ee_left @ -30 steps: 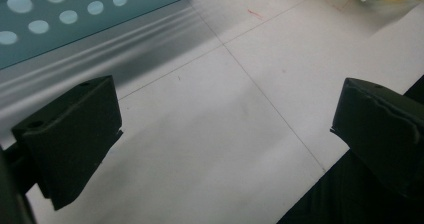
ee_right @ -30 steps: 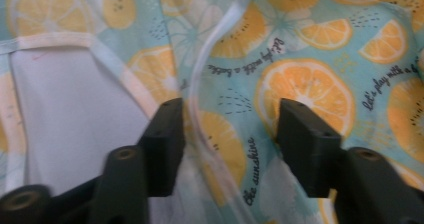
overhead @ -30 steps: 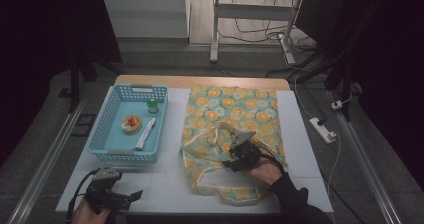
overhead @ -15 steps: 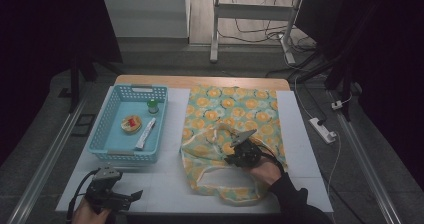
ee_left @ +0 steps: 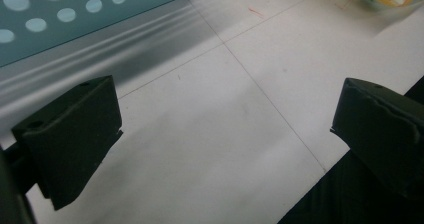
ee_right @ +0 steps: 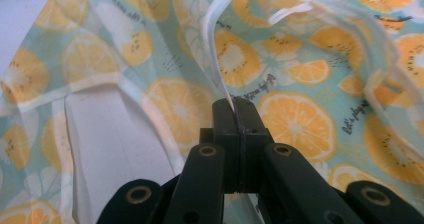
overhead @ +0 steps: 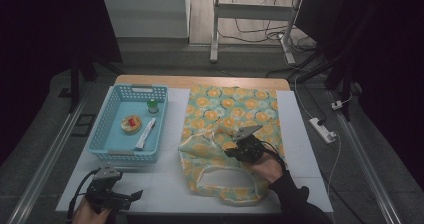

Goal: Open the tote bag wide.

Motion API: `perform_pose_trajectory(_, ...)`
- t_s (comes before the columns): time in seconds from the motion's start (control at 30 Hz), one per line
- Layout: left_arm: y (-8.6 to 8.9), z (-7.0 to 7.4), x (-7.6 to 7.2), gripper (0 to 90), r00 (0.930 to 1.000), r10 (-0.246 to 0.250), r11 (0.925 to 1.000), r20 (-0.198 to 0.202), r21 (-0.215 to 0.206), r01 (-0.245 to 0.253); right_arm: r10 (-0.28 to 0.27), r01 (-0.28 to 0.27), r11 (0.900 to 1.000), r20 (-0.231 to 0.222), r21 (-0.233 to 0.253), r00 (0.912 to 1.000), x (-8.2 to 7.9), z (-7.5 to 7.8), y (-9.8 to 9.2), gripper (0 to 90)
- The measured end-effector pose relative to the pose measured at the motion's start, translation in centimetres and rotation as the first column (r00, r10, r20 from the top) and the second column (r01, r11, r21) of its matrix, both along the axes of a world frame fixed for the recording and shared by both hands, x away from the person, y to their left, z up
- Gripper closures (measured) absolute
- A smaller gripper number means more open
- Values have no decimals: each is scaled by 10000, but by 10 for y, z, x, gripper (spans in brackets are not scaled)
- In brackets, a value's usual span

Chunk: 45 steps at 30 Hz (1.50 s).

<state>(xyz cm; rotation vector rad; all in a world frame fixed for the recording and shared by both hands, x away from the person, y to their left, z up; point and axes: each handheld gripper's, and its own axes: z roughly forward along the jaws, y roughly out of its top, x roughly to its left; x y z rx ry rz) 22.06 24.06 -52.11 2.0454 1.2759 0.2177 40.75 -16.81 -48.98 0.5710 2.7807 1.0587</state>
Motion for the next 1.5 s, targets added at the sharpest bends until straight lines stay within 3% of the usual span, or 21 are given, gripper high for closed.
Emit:
perform_pose_trajectory(0.3,1,0,0,0,10000,60,10000,-2,-33,-60,-151,150,9992,42,382,9999,8,17,-1,900)
perform_pose_trajectory(0.47,0,0,0,0,10000,78,10000,-9,-40,-78,-324,319,9991,174,296,9993,13,23,0,900)
perform_pose_trajectory(1.1,1,0,1,0,9999,108,9999,-14,-85,-109,-609,575,9921,275,1115,9978,27,57,6,900)
perform_pose_trajectory(1.23,2,0,0,0,9999,140,9998,-15,-137,-140,-707,668,9869,215,1467,9973,31,61,8,900)
perform_pose_trajectory(1.5,2,0,0,0,9999,140,9998,-33,-164,-140,-871,809,9847,340,1541,9956,36,68,12,900)
